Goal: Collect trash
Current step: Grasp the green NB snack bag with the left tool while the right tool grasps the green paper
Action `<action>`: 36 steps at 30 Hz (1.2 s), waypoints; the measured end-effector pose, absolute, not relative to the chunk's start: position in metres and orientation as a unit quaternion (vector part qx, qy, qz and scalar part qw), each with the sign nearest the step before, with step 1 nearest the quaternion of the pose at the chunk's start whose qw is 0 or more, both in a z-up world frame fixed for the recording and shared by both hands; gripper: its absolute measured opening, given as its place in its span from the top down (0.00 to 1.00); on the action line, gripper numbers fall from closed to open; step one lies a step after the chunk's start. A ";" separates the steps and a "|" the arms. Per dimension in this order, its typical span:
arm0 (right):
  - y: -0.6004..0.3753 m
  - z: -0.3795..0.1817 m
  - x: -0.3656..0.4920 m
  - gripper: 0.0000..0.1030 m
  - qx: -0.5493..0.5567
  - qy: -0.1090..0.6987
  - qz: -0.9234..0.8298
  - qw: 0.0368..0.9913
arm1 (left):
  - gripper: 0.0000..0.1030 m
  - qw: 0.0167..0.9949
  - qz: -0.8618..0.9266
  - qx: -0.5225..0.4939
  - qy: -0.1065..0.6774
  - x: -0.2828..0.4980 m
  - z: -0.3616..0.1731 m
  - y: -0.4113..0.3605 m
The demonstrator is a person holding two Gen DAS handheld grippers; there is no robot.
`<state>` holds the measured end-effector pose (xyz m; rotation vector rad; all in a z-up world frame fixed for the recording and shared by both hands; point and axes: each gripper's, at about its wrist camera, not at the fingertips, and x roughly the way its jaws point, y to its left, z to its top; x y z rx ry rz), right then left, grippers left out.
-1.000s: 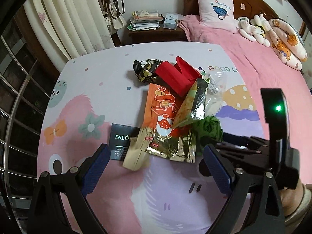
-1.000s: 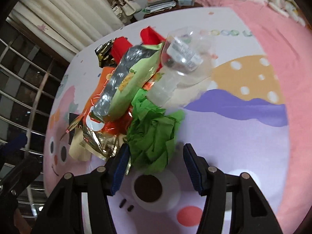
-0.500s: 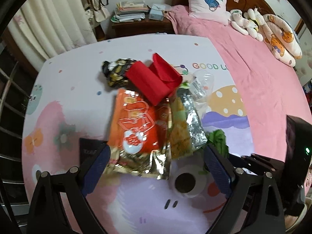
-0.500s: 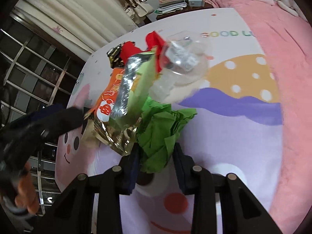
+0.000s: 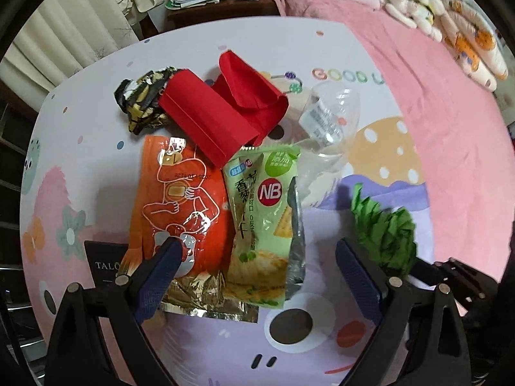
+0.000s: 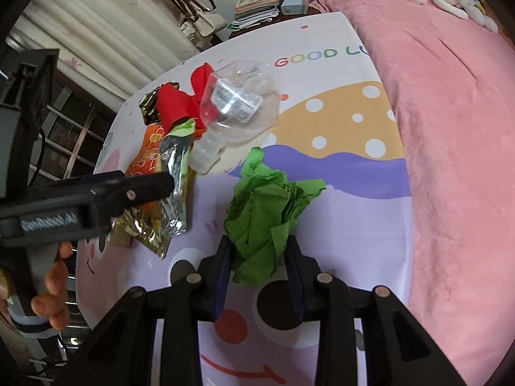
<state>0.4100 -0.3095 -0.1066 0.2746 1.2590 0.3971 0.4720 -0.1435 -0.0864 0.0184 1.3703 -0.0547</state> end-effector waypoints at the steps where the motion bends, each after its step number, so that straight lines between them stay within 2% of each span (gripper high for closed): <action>1: -0.309 -0.107 0.411 0.69 0.129 0.583 0.184 0.781 | 0.10 0.772 -0.023 0.013 0.635 0.473 -0.090 -0.144; 4: -0.307 -0.108 0.412 0.69 0.131 0.581 0.185 0.782 | 0.22 0.762 -0.019 0.018 0.646 0.476 -0.103 -0.147; 7: -0.304 -0.109 0.411 0.69 0.133 0.580 0.187 0.782 | 0.39 0.755 -0.015 0.016 0.655 0.478 -0.113 -0.148; 8: -0.303 -0.110 0.411 0.69 0.135 0.579 0.187 0.782 | 0.51 0.754 -0.015 0.016 0.657 0.478 -0.115 -0.148; 9: -0.301 -0.110 0.411 0.69 0.136 0.579 0.187 0.782 | 0.57 0.753 -0.015 0.017 0.657 0.478 -0.117 -0.149; 10: -0.301 -0.110 0.410 0.69 0.137 0.579 0.187 0.782 | 0.59 0.755 -0.015 0.018 0.655 0.476 -0.116 -0.149; 12: -0.300 -0.110 0.407 0.69 0.138 0.577 0.187 0.783 | 0.68 0.761 -0.018 0.019 0.648 0.473 -0.114 -0.149; 16: -0.298 -0.107 0.398 0.69 0.139 0.575 0.185 0.785 | 0.72 0.768 -0.024 0.005 0.641 0.459 -0.106 -0.140; 26: -0.269 -0.078 0.356 0.69 0.133 0.558 0.186 0.798 | 0.72 0.794 -0.046 -0.007 0.606 0.385 -0.054 -0.108; 36: -0.217 -0.026 0.249 0.69 0.145 0.516 0.158 0.829 | 0.72 0.823 -0.102 0.008 0.559 0.265 0.011 -0.049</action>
